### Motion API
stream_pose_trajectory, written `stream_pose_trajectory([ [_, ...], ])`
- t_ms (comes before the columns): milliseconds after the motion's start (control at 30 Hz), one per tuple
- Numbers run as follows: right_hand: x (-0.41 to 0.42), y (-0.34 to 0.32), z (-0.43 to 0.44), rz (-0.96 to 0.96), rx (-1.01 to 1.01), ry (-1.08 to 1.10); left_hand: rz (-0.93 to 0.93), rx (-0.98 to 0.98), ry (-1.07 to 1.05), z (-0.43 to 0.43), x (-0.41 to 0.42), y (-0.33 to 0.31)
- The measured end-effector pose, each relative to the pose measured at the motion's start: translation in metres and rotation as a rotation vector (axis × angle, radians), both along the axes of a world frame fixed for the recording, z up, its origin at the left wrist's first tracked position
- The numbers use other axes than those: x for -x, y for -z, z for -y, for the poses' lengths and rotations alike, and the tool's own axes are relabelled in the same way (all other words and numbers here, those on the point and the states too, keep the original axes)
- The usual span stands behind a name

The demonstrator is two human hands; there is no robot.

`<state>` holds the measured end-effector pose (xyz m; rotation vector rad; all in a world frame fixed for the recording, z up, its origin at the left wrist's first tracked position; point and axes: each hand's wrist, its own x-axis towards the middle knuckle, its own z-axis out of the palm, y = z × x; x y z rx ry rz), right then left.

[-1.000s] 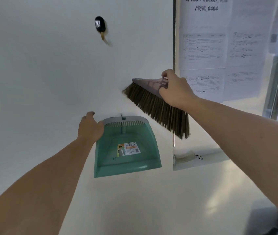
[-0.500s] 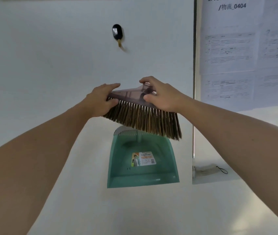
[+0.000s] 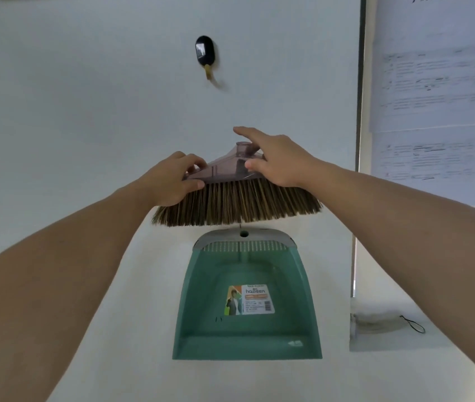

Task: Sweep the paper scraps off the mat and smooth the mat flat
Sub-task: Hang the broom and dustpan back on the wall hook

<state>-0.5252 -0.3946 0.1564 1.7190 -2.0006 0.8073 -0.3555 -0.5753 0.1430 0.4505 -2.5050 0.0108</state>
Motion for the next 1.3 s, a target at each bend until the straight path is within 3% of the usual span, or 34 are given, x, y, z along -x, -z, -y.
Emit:
stream_pose_trajectory([
  [367, 0.052, 0.031, 0.019, -0.048, 0.028, 0.16, 0.091, 0.06, -0.078, 0.017, 0.032, 0.02],
  [667, 0.049, 0.051, 0.029, -0.227, -0.004, 0.254, -0.004, 0.06, -0.058, 0.022, 0.035, 0.034],
  [933, 0.049, 0.058, 0.028, -0.21, 0.014, 0.279, -0.098, 0.069, -0.083, 0.024, 0.04, 0.049],
  [1300, 0.051, 0.068, 0.023, -0.178, 0.012, 0.273, -0.061, 0.063, -0.149, 0.016, 0.046, 0.062],
])
